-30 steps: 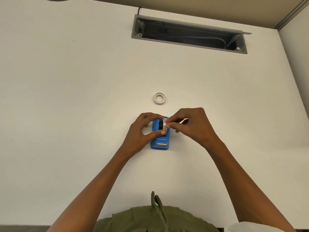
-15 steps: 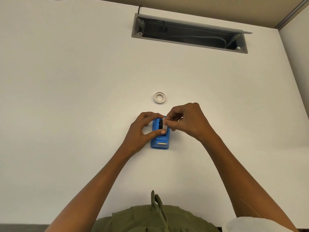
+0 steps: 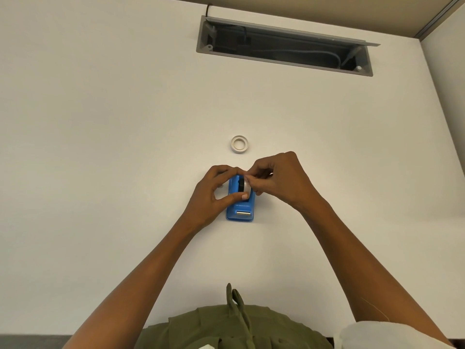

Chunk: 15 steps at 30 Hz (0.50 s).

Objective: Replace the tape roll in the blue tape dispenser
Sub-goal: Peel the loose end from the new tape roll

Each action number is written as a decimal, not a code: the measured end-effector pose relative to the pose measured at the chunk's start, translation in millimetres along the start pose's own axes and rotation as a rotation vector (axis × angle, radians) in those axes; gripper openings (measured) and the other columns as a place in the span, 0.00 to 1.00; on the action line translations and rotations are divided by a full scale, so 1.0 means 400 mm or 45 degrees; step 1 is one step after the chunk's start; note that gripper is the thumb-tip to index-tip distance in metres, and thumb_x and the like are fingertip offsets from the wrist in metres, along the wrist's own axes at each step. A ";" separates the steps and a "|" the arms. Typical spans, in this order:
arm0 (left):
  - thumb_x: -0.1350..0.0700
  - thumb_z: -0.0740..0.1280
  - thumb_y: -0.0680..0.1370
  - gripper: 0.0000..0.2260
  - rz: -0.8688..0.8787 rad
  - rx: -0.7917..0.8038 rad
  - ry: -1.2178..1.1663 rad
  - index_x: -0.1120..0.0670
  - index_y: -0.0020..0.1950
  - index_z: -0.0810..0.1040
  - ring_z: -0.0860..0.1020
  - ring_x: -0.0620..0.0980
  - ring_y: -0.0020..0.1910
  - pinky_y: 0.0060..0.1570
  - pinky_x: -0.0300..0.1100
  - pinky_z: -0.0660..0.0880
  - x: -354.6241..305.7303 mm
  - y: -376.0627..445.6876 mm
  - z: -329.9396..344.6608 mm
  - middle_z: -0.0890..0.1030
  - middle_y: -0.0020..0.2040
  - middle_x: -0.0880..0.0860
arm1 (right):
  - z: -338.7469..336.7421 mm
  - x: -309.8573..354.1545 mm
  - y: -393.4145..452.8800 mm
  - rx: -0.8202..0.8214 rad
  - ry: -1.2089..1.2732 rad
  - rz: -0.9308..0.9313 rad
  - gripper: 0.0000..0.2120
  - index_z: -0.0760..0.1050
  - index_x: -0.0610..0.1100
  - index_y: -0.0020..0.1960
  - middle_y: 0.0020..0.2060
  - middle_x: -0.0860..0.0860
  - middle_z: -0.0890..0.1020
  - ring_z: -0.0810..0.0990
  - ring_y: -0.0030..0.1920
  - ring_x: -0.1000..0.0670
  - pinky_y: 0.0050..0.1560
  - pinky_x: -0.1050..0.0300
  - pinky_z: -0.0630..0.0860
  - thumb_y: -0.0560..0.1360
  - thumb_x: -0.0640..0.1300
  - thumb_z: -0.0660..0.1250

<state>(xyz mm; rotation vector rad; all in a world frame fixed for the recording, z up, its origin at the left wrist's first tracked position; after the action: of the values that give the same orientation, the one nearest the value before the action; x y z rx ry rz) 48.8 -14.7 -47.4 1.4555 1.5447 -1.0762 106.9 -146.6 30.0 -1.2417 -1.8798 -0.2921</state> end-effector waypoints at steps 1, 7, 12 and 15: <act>0.49 0.72 0.70 0.21 -0.003 0.001 -0.003 0.48 0.62 0.73 0.71 0.39 0.55 0.50 0.25 0.69 0.000 0.001 0.000 0.72 0.59 0.44 | 0.000 0.000 0.003 -0.005 -0.001 0.003 0.03 0.83 0.39 0.41 0.29 0.47 0.83 0.81 0.28 0.53 0.36 0.66 0.77 0.70 0.37 0.70; 0.47 0.71 0.70 0.20 0.010 0.022 -0.014 0.42 0.60 0.71 0.71 0.35 0.56 0.50 0.26 0.69 -0.007 0.004 -0.001 0.71 0.58 0.43 | -0.008 -0.008 0.005 0.066 0.028 0.027 0.04 0.83 0.41 0.42 0.34 0.48 0.85 0.81 0.31 0.56 0.37 0.68 0.77 0.69 0.38 0.71; 0.49 0.71 0.71 0.20 0.065 0.023 -0.007 0.35 0.58 0.68 0.70 0.33 0.57 0.51 0.25 0.69 -0.011 0.003 -0.006 0.70 0.57 0.40 | 0.013 0.010 0.007 0.183 -0.102 0.008 0.12 0.78 0.41 0.42 0.33 0.47 0.81 0.77 0.32 0.53 0.36 0.57 0.76 0.61 0.38 0.77; 0.50 0.70 0.72 0.19 0.072 0.030 0.010 0.38 0.59 0.69 0.70 0.34 0.57 0.51 0.26 0.68 -0.009 0.002 -0.006 0.71 0.59 0.43 | 0.014 0.010 0.015 0.197 -0.103 0.027 0.15 0.77 0.41 0.41 0.31 0.49 0.80 0.75 0.30 0.53 0.36 0.55 0.77 0.59 0.39 0.80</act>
<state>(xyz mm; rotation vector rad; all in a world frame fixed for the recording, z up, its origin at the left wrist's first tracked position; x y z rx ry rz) 50.0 -13.8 -43.2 1.5116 1.4922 -1.0601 108.3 -137.7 28.1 -1.1827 -1.9180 -0.0843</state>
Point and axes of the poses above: each hand's wrist, its own y-axis towards the middle knuckle, its own z-axis out of the palm, x = y × z, the point moved 6 cm from there along y, towards the middle knuckle
